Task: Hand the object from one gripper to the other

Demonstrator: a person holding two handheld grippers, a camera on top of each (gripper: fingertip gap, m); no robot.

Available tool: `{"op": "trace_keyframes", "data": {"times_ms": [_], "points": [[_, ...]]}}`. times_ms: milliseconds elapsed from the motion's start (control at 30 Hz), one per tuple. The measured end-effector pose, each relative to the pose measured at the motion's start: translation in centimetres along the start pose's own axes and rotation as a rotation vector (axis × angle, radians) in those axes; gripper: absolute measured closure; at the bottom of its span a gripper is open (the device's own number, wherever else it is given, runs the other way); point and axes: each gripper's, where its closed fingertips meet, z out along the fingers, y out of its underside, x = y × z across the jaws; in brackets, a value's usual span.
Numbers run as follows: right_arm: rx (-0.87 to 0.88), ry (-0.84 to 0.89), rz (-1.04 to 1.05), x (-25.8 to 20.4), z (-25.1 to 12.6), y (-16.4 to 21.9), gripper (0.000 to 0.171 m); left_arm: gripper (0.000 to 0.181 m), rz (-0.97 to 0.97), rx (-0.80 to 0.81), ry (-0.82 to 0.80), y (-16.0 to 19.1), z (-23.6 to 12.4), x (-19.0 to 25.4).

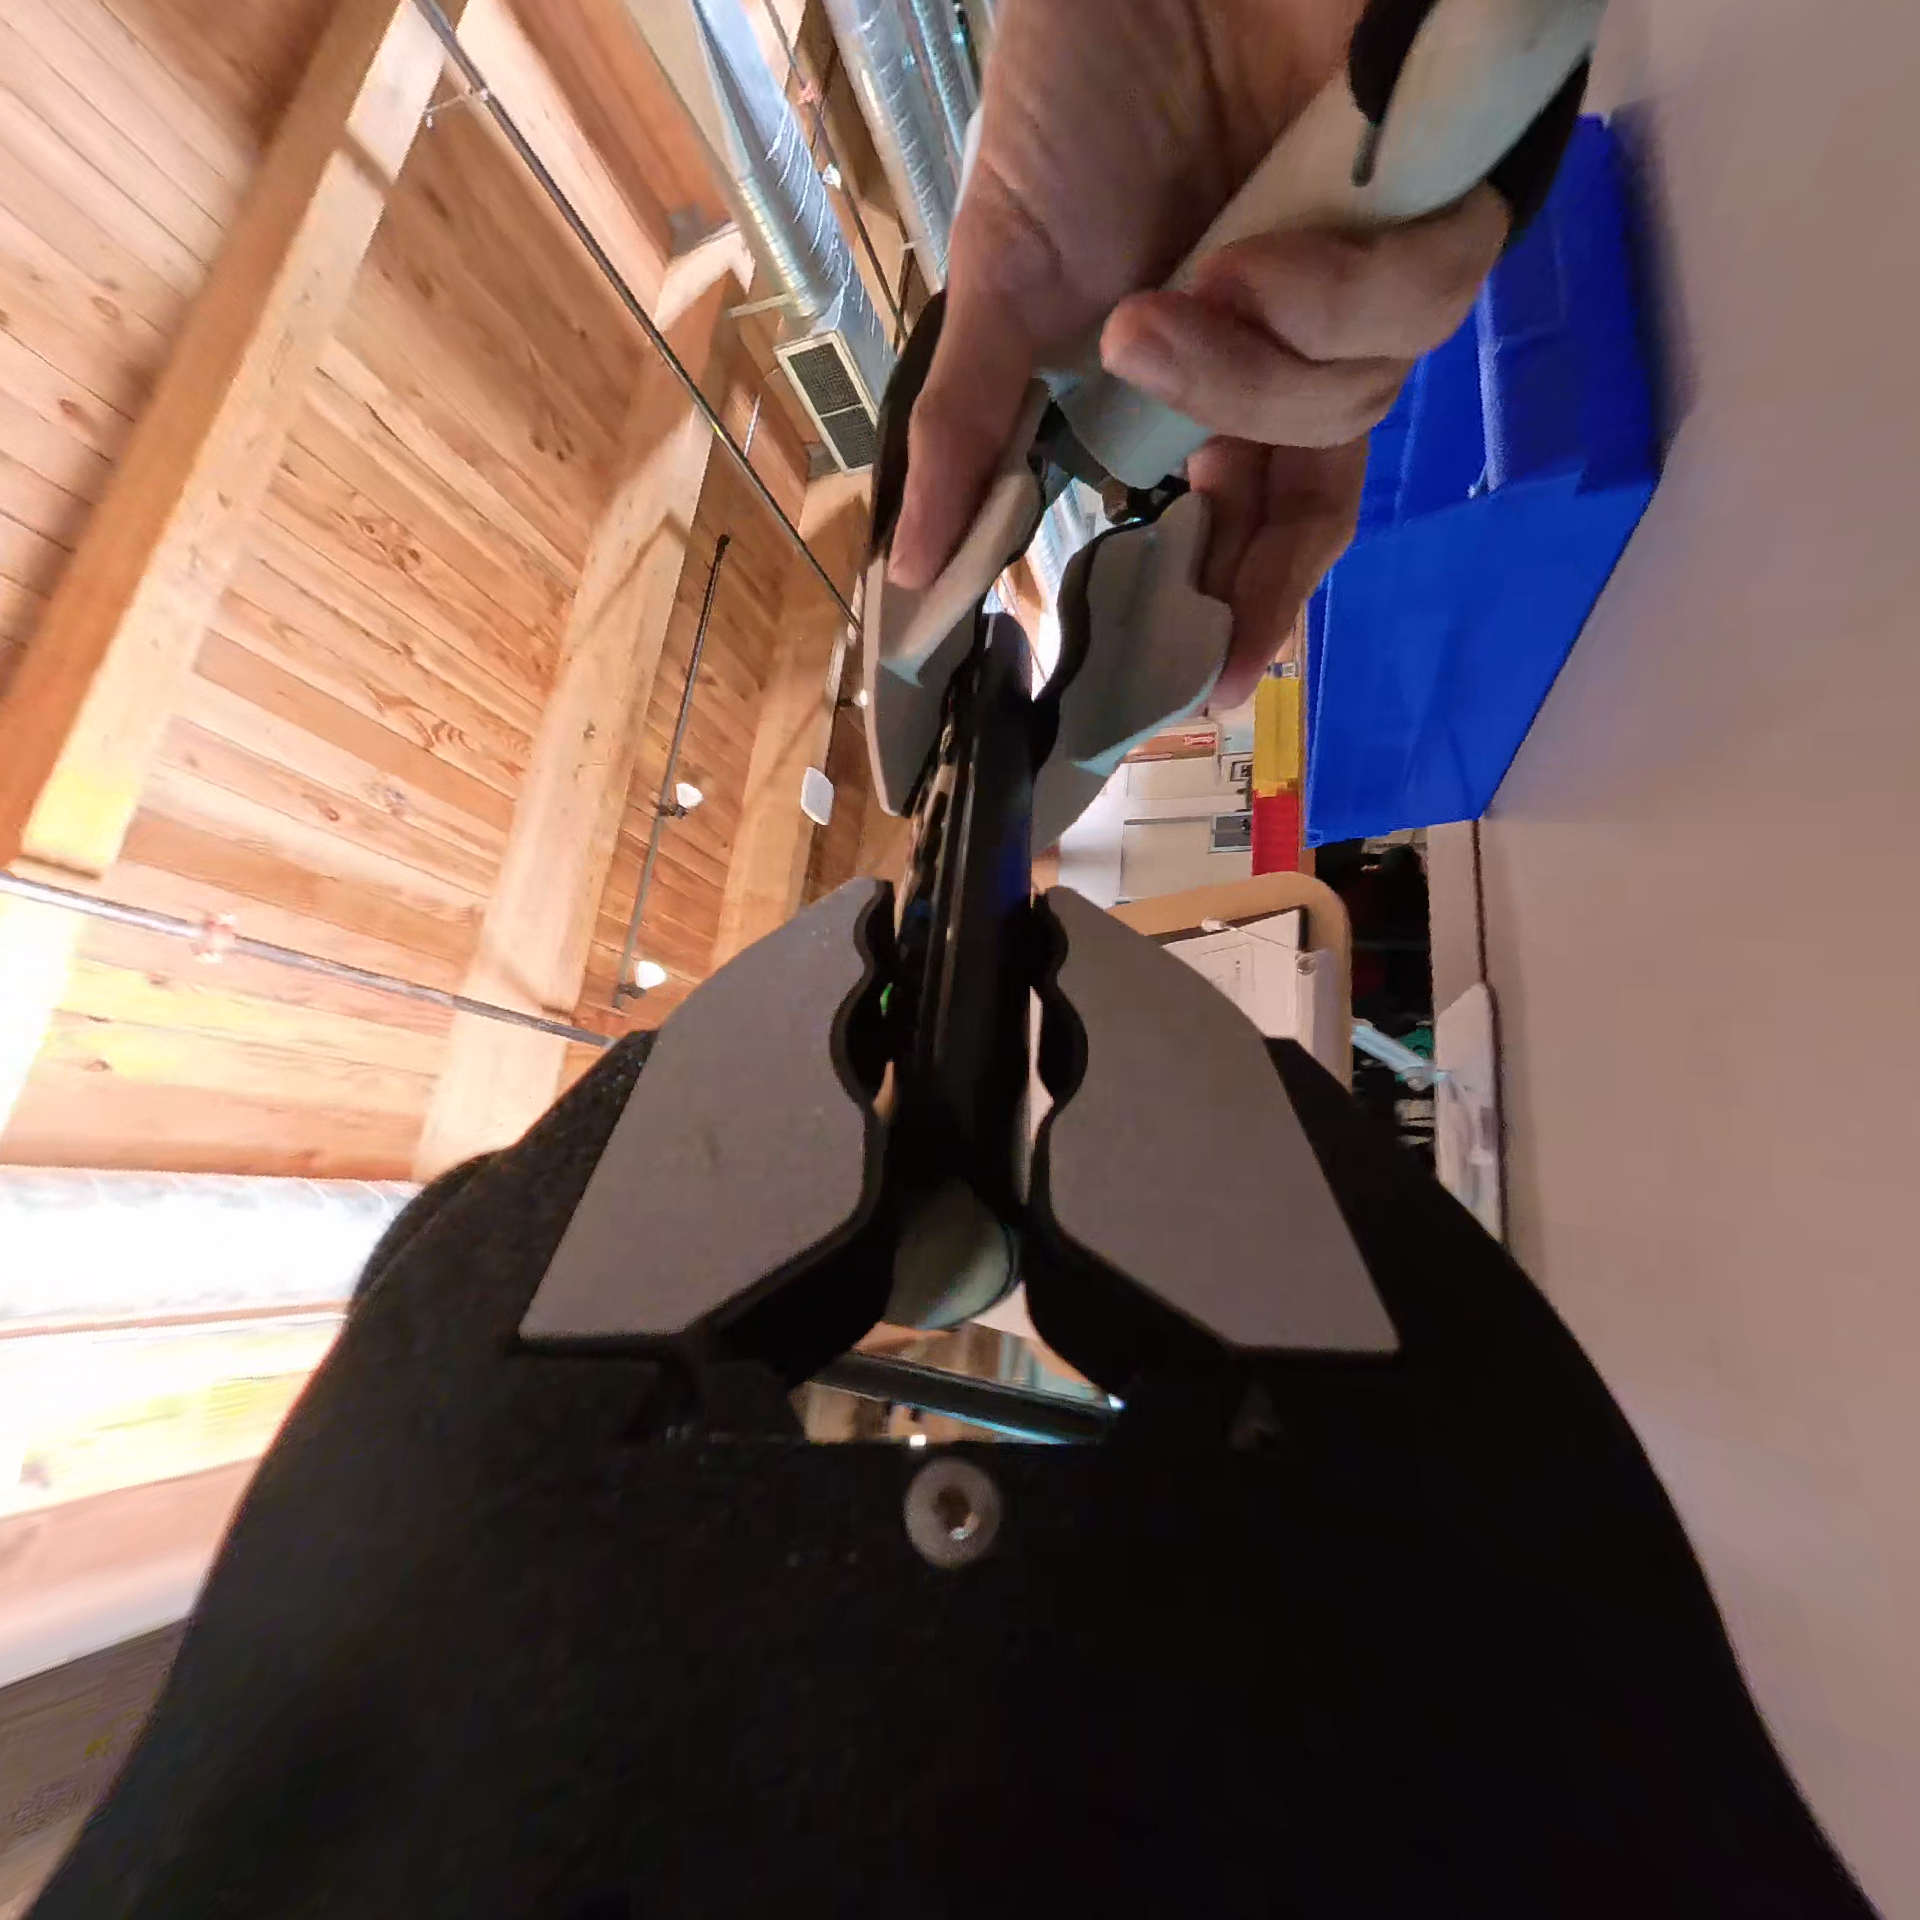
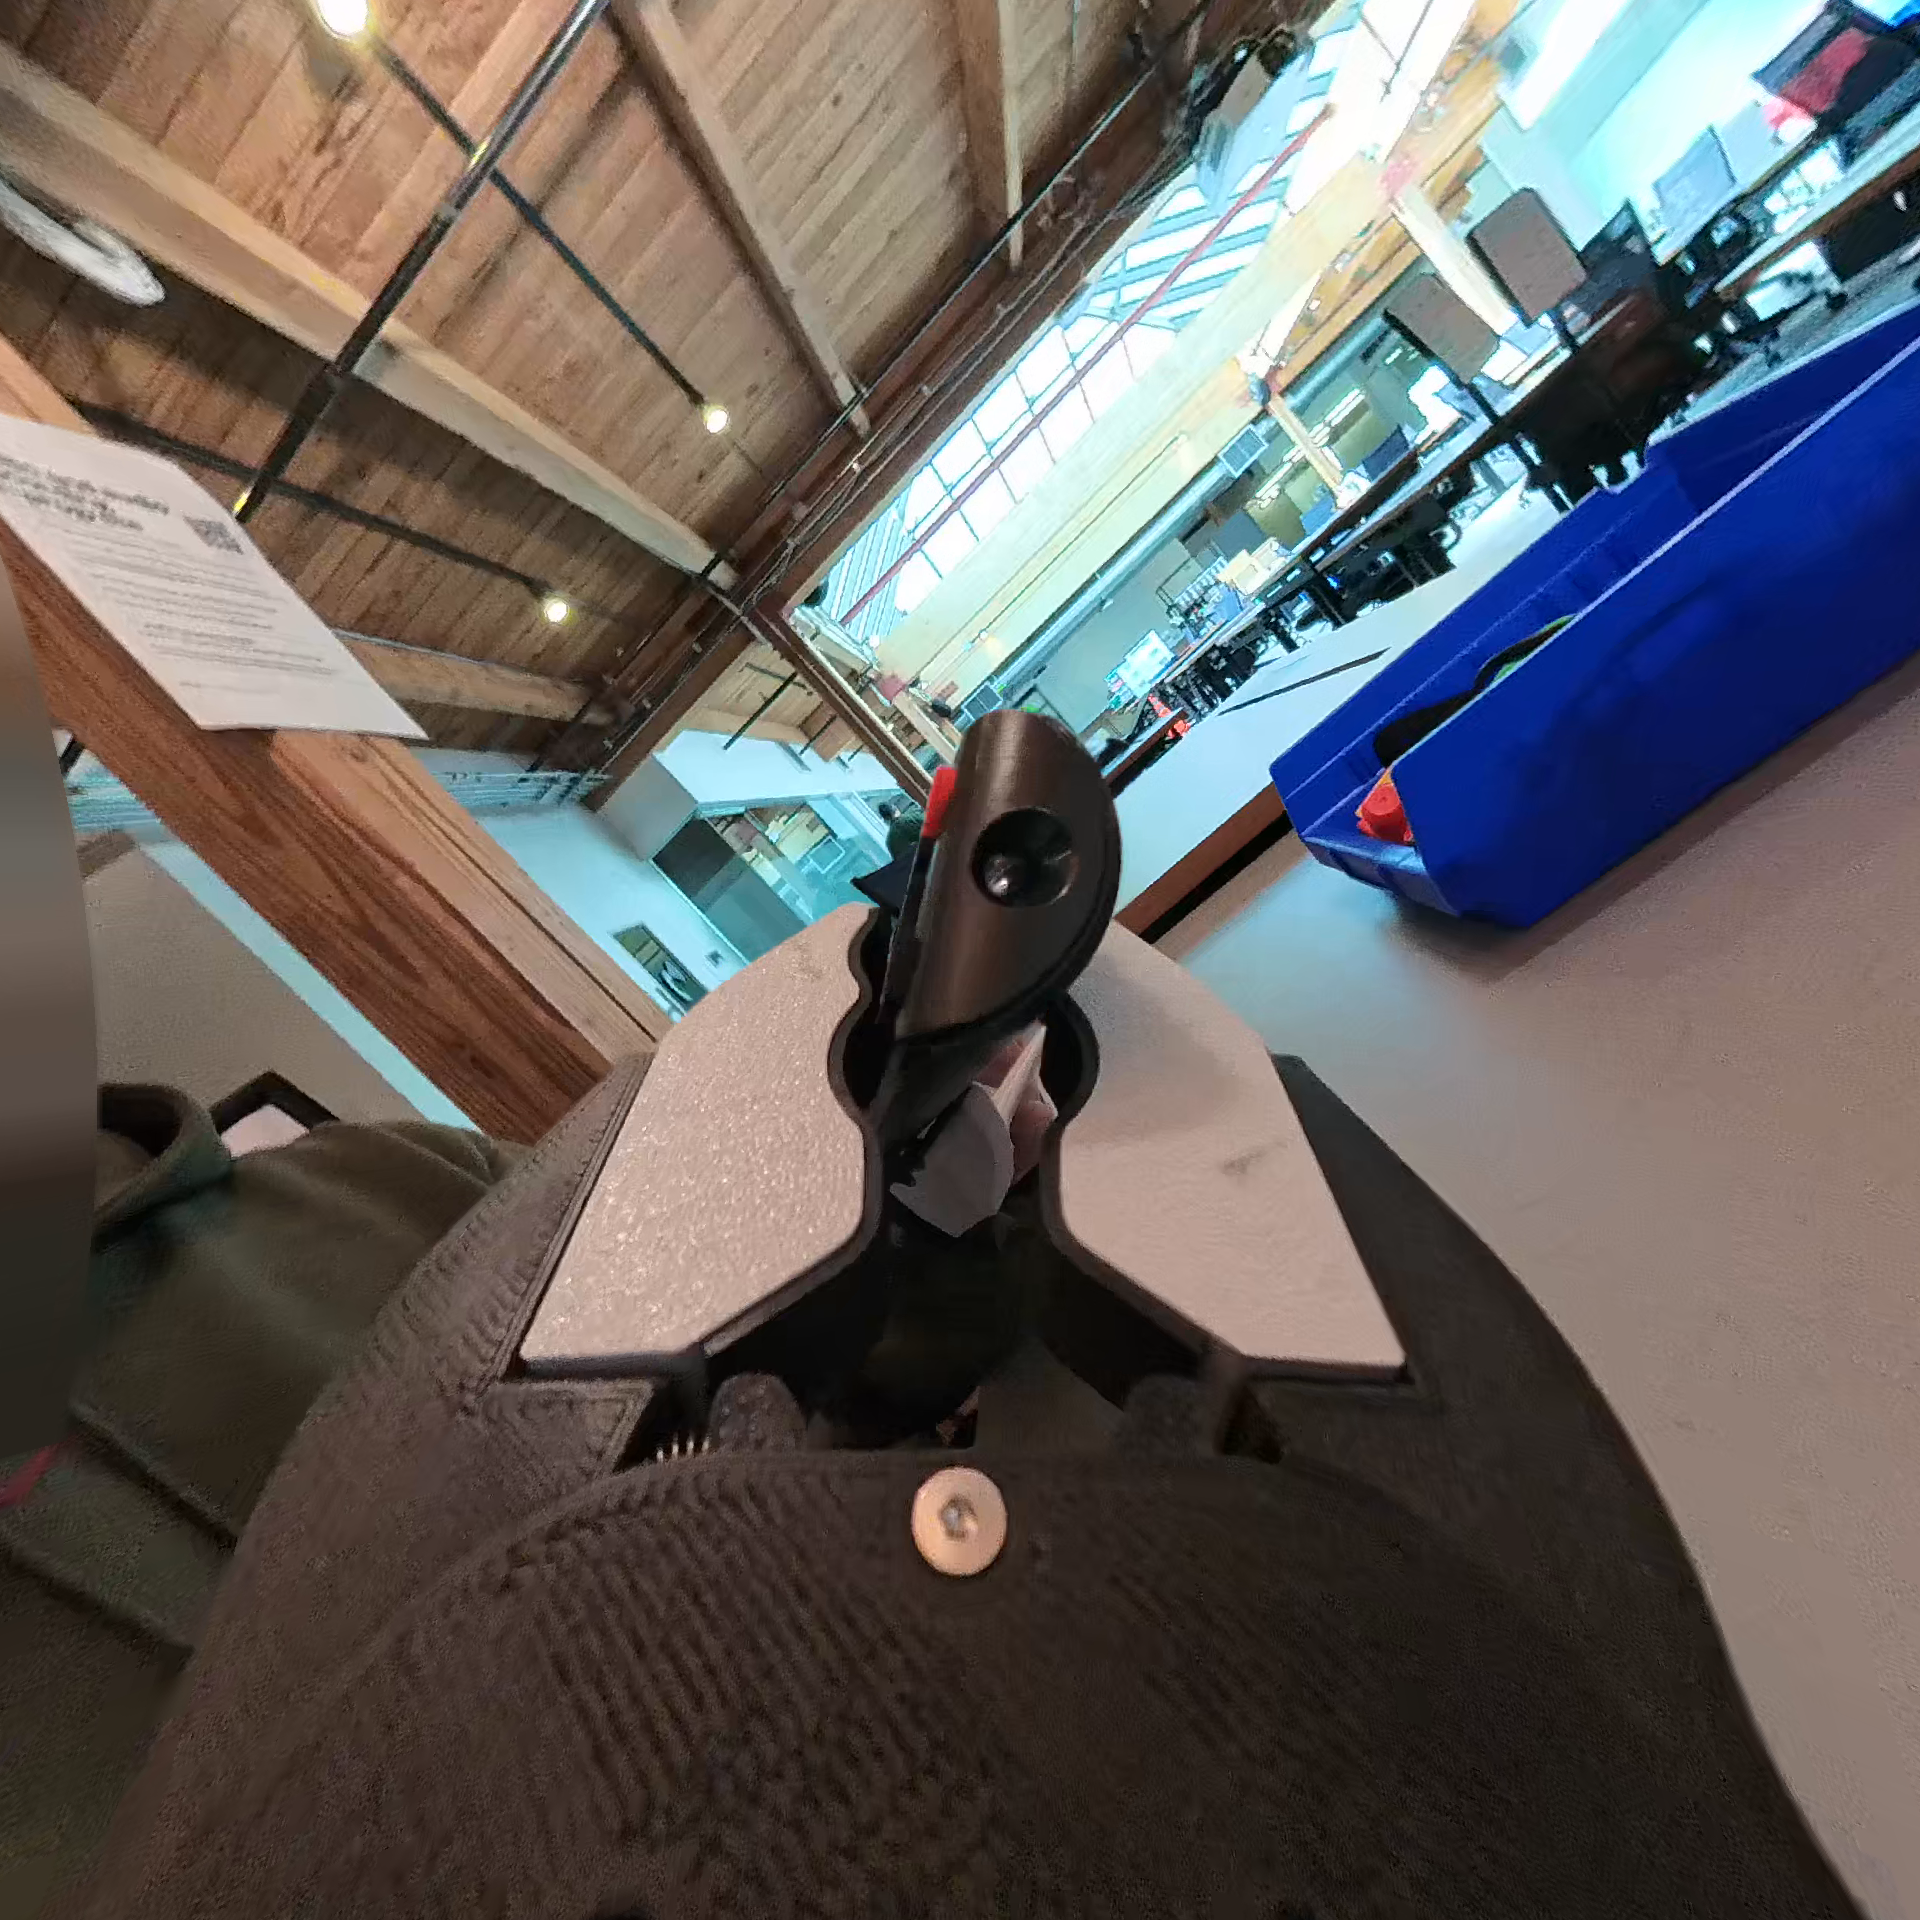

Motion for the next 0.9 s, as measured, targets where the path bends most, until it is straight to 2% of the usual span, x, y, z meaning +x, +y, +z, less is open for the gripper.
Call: {"op": "trace_keyframes", "data": {"times_ms": [67, 133, 267, 367, 400, 467, 533, 600, 633, 667, 733, 800, 867, 900], "points": [[0.009, -0.014, -0.055, -0.6, -0.2, -0.5, 0.145, 0.151, -0.143, 0.004, 0.023, 0.0, 0.1, 0.1], [-0.011, 0.002, -0.162, -1.3, -0.6, -0.9, 0.145, 0.131, -0.394, 0.002, 0.083, 0.1, 0.4, 0.5], [-0.015, -0.073, -0.329, -4.3, -1.9, -1.9, 0.145, 0.103, -1.173, 0.091, 0.305, -1.2, 1.0, 0.6], [-0.024, -0.087, -0.464, -5.4, -2.6, -2.0, 0.145, 0.097, -1.688, 0.225, 0.572, -3.2, 0.7, 0.6], [-0.043, -0.091, -0.501, -5.5, -2.6, -1.7, 0.145, 0.097, -1.799, 0.279, 0.658, -3.9, 0.4, 0.5], [-0.049, -0.106, -0.572, -5.8, -2.4, -1.3, 0.146, 0.103, -1.95, 0.294, 0.69, -3.8, 0.6, 0.6], [-0.027, -0.127, -0.594, -6.0, -1.9, -1.2, 0.145, 0.124, -2.048, 0.324, 0.618, -3.3, 1.0, 0.2], [0.0, -0.127, -0.596, -5.7, -1.3, -1.1, 0.145, 0.135, -2.171, 0.37, 0.56, -3.1, 1.2, -0.4], [-0.01, -0.126, -0.59, -5.4, -1.1, -0.8, 0.145, 0.154, -2.213, 0.386, 0.546, -2.9, 1.3, -0.5], [-0.004, -0.117, -0.571, -5.1, -1.0, -0.9, 0.146, 0.155, -2.206, 0.4, 0.531, -2.7, 1.2, -0.5], [-0.019, -0.064, -0.524, -3.9, -1.1, -1.0, 0.144, 0.156, -2.127, 0.349, 0.486, -2.0, 1.3, 0.0], [-0.005, 0.042, -0.485, -2.3, -1.3, -1.4, 0.135, 0.157, -1.989, 0.256, 0.42, -0.8, 1.4, 0.6], [0.029, 0.184, -0.468, -0.3, -1.8, -2.2, 0.115, 0.157, -1.779, 0.13, 0.309, 1.0, 1.5, 1.0], [0.038, 0.237, -0.439, 0.5, -2.0, -2.4, 0.11, 0.157, -1.61, 0.056, 0.253, 2.0, 1.4, 1.1]]}}
